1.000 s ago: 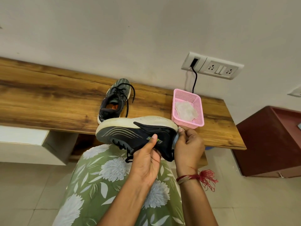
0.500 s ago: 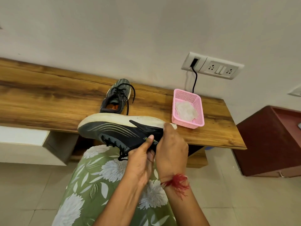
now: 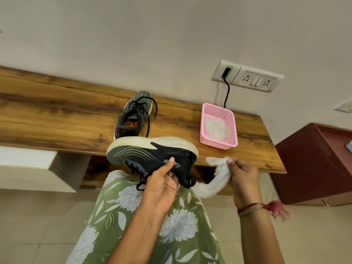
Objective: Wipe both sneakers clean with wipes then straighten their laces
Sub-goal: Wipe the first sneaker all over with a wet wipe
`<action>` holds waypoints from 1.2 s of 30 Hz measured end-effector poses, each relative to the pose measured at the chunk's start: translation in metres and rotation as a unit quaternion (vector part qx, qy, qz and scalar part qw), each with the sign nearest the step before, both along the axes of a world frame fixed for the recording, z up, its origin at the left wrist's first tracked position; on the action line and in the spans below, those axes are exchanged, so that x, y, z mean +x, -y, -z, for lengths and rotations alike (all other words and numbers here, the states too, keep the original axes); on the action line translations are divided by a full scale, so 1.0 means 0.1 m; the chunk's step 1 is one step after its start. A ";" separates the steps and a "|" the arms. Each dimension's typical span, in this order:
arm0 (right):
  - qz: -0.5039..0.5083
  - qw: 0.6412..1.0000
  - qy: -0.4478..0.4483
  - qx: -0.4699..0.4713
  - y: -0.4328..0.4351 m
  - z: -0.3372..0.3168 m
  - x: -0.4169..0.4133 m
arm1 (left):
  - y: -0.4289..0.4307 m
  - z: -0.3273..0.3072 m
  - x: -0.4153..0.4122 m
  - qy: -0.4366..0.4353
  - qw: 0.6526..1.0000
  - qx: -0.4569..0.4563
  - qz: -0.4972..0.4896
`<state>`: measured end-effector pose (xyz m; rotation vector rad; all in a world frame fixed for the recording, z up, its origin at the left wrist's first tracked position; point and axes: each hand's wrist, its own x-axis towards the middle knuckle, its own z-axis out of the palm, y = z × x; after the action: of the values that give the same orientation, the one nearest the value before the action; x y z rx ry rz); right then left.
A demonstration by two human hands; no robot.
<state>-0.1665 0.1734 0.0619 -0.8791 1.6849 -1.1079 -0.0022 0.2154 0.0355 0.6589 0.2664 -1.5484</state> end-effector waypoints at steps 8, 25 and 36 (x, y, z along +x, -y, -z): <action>-0.030 0.998 -0.045 -0.013 0.09 0.28 0.47 | 0.00 0.02 -0.02 0.010 1.000 0.018 0.012; -0.095 0.966 -0.104 -0.216 -0.20 -0.28 0.98 | -0.03 0.10 -0.03 0.156 0.984 0.072 0.040; -0.048 0.977 -0.105 -0.177 -0.14 -0.17 0.87 | -0.07 0.04 0.06 0.019 0.999 -0.008 0.038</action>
<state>-0.0796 0.1876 0.0786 -1.3302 1.6156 -1.3088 0.0040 0.2226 0.0312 0.6924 0.2009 -1.6077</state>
